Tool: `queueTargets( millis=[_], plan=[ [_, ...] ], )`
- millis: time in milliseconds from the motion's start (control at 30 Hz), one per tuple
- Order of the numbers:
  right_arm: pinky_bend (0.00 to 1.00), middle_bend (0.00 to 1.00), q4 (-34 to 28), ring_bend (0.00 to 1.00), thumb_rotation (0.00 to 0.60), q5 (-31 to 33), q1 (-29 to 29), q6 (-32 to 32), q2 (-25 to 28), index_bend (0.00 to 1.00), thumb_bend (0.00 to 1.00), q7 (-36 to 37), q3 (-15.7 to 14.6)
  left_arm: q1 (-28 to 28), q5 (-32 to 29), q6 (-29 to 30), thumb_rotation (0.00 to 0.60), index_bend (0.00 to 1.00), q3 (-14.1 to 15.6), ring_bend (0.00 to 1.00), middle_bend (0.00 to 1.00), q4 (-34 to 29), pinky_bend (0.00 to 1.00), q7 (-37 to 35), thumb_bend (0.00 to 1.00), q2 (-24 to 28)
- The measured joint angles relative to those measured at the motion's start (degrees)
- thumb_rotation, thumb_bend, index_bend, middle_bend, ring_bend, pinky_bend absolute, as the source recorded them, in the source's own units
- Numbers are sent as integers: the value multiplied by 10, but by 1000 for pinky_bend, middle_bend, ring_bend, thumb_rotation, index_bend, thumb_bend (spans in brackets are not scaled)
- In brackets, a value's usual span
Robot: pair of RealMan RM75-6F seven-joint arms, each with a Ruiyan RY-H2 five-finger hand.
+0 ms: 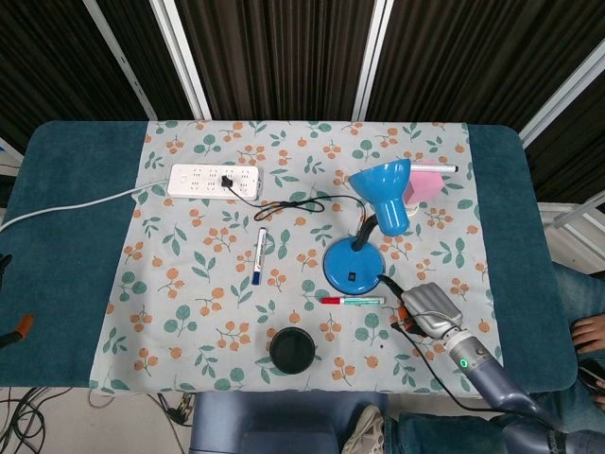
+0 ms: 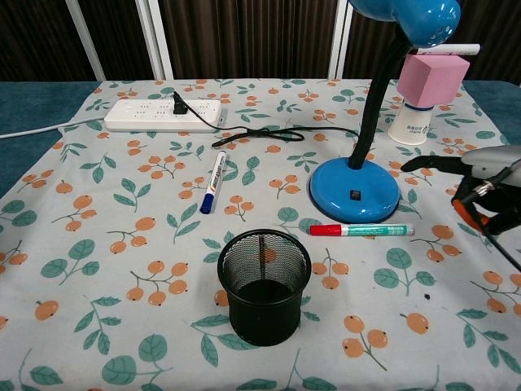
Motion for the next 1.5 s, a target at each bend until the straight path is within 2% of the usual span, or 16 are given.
queueTargets(
  millis=[233,567,1500],
  plan=[
    [865,788,16,849,600,52,32,-35,-35,11,760,-35,7,0,-4,-1,600,40,-2,0,48,1,94,-3,279,1],
    [906,788,42,849,600,102,62,-53,-67,11,760,-66,7,-1,-7,-5,600,40,-2,0,48,3,94,-3,279,1],
    [987,789,59,849,600,167,103,-56,-87,11,760,-103,-14,-3,-10,-6,600,40,-3,0,48,4,94,-1,279,0]
  ],
)
